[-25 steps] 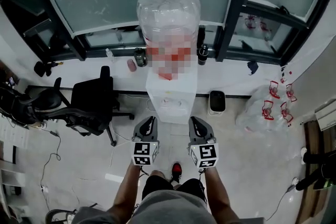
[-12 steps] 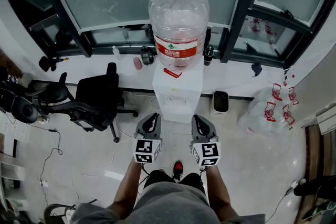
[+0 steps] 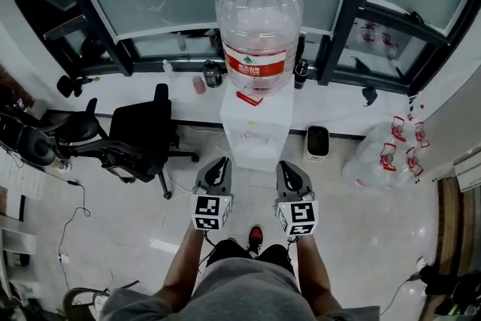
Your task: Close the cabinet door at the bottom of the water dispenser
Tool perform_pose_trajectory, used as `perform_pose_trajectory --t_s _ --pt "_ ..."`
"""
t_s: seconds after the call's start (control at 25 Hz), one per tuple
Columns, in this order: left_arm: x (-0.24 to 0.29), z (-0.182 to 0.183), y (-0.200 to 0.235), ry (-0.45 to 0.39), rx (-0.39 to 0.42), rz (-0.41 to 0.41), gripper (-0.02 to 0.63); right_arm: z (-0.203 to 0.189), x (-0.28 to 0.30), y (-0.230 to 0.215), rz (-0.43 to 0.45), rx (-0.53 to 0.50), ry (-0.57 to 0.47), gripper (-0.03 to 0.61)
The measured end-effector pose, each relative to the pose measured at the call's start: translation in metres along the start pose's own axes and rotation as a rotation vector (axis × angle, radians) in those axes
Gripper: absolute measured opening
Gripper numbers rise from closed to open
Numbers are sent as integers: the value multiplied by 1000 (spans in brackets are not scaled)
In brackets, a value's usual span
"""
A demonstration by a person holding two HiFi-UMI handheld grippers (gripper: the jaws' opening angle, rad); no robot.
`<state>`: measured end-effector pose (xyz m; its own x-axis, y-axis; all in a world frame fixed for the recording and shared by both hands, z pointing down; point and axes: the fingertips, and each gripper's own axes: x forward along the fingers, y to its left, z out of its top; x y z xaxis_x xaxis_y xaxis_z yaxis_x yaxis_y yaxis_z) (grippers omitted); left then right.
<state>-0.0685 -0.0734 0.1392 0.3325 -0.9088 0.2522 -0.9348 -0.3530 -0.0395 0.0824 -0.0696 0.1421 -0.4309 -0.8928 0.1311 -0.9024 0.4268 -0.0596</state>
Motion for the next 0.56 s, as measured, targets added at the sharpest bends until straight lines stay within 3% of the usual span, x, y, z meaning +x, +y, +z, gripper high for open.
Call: perform_pose_trajectory --t_s 0.56 --pt "-3 -2 -2 0 4 0 43 -3 -2 4 6 -3 3 17"
